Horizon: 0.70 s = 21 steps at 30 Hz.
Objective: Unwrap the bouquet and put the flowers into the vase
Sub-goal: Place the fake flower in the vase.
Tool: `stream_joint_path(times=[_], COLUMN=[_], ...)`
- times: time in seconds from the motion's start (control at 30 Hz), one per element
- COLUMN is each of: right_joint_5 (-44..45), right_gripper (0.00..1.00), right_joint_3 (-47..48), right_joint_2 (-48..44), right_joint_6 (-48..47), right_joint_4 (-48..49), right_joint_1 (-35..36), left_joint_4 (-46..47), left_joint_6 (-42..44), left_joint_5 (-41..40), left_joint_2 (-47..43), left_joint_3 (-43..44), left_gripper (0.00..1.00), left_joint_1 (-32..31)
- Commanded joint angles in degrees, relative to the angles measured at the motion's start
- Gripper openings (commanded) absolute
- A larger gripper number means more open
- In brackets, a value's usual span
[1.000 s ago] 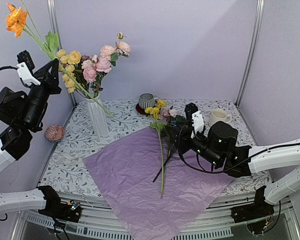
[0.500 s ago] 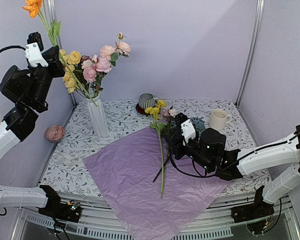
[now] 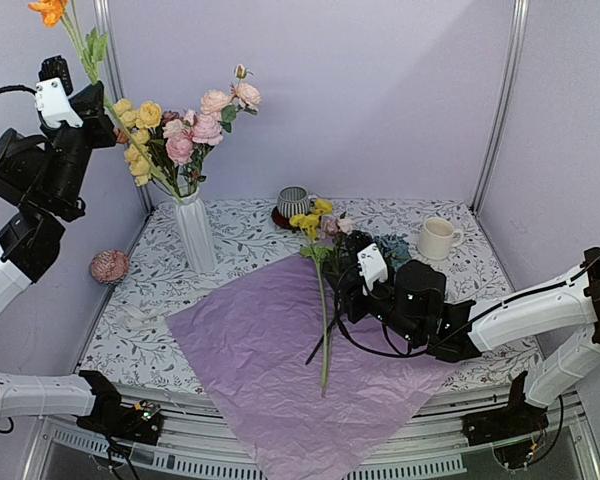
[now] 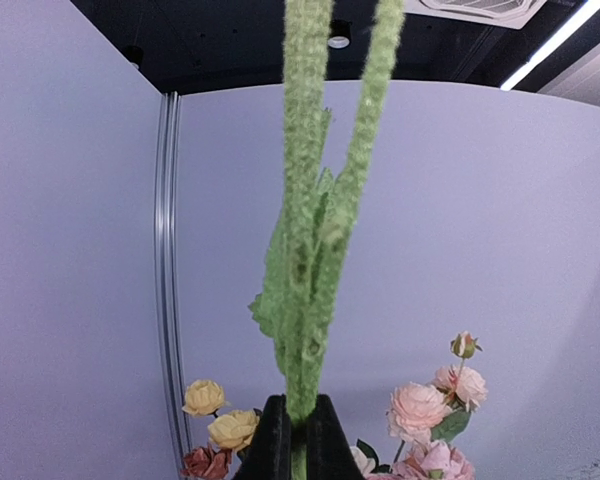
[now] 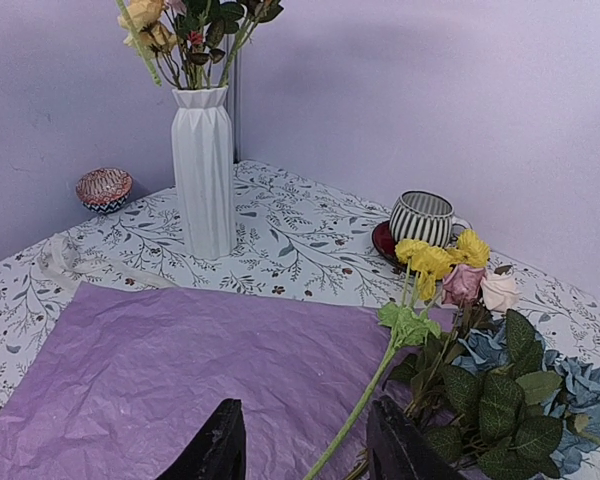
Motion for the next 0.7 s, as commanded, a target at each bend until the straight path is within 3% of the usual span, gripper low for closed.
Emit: stream_joint_path(times=[0.0,0.37,0.67], right_joint_5=[-0.91,-0.41,-0.69], right_gripper=[0.43,0.43,0.43], right_joint_3=[0.04,0.39,0.19], right_joint_2=[0.4,1.5,1.8], right_joint_6=[0.13,-0.38,-0.57], right_joint_4=[1.24,1.35,1.25], right_joint_1=[-0.29,-0.34,-0.34], left_joint_4=[2.96,9.24,11.23], left_joint_6=[2.1,6.45,5.23], left_joint_5=[0.26,0.82,1.58], left_joint_2=[0.68,5.11,9.11], left_joint_3=[0.84,1.69,0.4], left_gripper=[0.0,0.0,0.0], left_joint_1=[0.58,1.03,3.97])
